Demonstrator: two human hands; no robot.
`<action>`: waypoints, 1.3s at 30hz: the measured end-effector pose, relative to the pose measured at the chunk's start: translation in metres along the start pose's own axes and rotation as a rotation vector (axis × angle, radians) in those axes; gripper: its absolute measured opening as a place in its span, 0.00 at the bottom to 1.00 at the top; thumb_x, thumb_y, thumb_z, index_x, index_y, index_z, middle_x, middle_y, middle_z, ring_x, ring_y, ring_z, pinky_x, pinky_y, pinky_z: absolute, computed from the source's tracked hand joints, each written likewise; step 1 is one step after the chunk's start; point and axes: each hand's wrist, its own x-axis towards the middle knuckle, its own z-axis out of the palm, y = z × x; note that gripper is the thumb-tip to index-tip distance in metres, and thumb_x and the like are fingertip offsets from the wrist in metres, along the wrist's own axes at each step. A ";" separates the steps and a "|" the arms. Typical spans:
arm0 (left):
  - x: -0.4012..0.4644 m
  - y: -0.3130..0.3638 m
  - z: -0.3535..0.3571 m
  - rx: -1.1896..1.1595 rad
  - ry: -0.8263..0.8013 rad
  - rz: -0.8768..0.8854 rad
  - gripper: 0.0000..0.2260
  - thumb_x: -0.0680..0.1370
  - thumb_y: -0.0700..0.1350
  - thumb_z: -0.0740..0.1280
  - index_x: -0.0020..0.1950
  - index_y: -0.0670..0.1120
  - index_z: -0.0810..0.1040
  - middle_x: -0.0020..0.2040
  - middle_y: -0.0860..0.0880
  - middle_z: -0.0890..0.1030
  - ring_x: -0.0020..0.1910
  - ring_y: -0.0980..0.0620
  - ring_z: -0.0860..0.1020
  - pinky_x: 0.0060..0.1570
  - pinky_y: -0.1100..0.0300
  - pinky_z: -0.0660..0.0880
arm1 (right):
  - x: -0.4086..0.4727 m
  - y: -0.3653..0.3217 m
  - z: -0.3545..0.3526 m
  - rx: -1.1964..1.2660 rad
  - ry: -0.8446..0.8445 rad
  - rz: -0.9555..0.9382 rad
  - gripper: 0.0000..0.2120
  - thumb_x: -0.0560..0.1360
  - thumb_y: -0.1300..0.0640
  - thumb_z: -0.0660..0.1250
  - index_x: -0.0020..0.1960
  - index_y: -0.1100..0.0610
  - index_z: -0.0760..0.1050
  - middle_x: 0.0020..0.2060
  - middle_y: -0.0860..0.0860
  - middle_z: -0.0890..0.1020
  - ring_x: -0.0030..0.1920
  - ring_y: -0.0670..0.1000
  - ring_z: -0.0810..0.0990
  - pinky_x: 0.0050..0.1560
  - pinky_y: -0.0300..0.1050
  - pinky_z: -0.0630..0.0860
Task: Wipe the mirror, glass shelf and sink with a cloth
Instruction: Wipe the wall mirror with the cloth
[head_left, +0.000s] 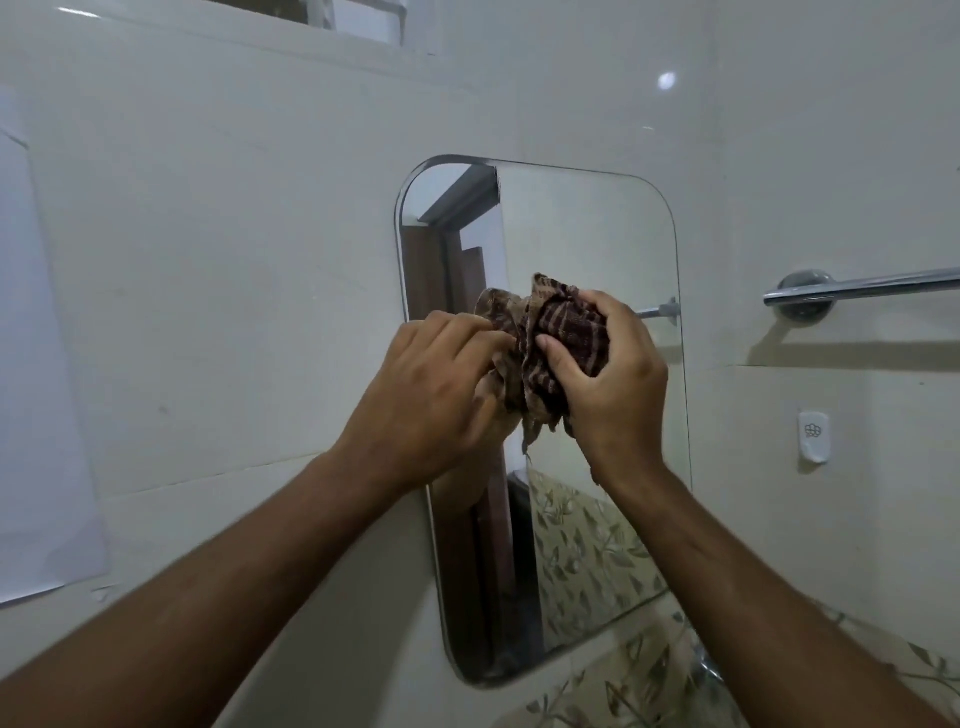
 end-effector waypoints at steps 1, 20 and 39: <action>0.000 -0.003 -0.001 0.011 0.020 -0.007 0.20 0.78 0.51 0.59 0.67 0.46 0.75 0.62 0.47 0.77 0.62 0.49 0.72 0.61 0.56 0.67 | 0.002 0.000 0.007 -0.051 0.014 -0.020 0.24 0.77 0.48 0.71 0.70 0.54 0.72 0.61 0.50 0.78 0.63 0.45 0.71 0.63 0.40 0.74; 0.007 -0.018 0.001 0.068 0.118 -0.070 0.10 0.78 0.46 0.60 0.55 0.43 0.74 0.55 0.43 0.76 0.54 0.47 0.72 0.54 0.55 0.70 | 0.059 -0.014 0.064 -0.209 -0.047 -0.299 0.21 0.82 0.56 0.62 0.74 0.56 0.67 0.72 0.59 0.68 0.75 0.60 0.62 0.71 0.61 0.70; 0.005 -0.019 0.004 -0.091 0.234 -0.121 0.07 0.75 0.44 0.56 0.49 0.43 0.71 0.49 0.45 0.73 0.48 0.50 0.69 0.47 0.59 0.70 | 0.103 -0.042 0.076 -0.216 -0.056 -0.525 0.20 0.77 0.58 0.64 0.69 0.59 0.73 0.66 0.61 0.74 0.69 0.61 0.69 0.70 0.59 0.69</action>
